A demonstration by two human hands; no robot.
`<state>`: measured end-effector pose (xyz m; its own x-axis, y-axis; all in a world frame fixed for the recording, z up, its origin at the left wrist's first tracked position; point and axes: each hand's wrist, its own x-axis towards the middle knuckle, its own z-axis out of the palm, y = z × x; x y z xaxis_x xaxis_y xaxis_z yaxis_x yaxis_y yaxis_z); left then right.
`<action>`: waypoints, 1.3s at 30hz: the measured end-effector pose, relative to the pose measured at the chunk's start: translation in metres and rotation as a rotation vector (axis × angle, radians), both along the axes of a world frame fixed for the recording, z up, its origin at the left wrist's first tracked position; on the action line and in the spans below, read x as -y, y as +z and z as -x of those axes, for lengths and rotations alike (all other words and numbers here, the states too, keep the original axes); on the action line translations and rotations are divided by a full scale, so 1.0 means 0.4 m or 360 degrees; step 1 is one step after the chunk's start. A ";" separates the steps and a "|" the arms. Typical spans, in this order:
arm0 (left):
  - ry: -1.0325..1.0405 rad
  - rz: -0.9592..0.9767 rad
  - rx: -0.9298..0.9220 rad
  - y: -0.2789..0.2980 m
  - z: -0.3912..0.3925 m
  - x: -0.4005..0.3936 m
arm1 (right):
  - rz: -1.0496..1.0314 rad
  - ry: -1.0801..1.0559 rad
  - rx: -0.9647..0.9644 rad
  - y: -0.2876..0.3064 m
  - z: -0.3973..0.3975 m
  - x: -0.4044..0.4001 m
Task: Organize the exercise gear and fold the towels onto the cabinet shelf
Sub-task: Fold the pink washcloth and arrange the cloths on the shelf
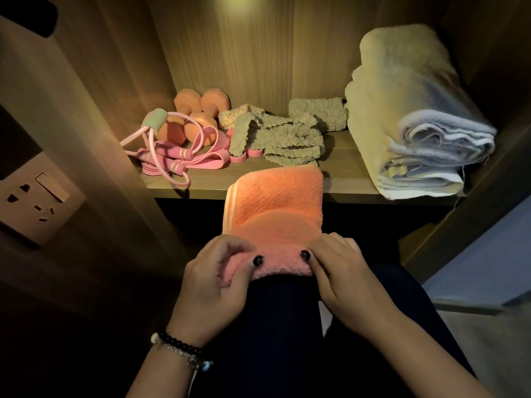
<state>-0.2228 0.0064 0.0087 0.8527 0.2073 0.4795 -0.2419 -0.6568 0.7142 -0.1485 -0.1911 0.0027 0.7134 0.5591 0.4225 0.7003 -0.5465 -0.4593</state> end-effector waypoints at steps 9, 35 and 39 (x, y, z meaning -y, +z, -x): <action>0.0506 0.0529 -0.0339 -0.023 -0.040 -0.016 | -0.0092 -0.0274 -0.0646 0.020 -0.030 -0.080; -0.0033 -0.0737 -0.0125 0.036 -0.002 -0.002 | -0.0629 -0.0082 0.0046 -0.002 -0.012 -0.054; 0.0037 -0.0600 -0.0269 0.047 0.018 0.020 | -0.0314 0.0095 0.0076 -0.038 0.019 -0.006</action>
<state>-0.2301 -0.0018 0.0274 0.9230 0.0639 0.3793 -0.1241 -0.8840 0.4507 -0.1562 -0.1887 -0.0126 0.6580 0.5030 0.5604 0.7523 -0.4061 -0.5188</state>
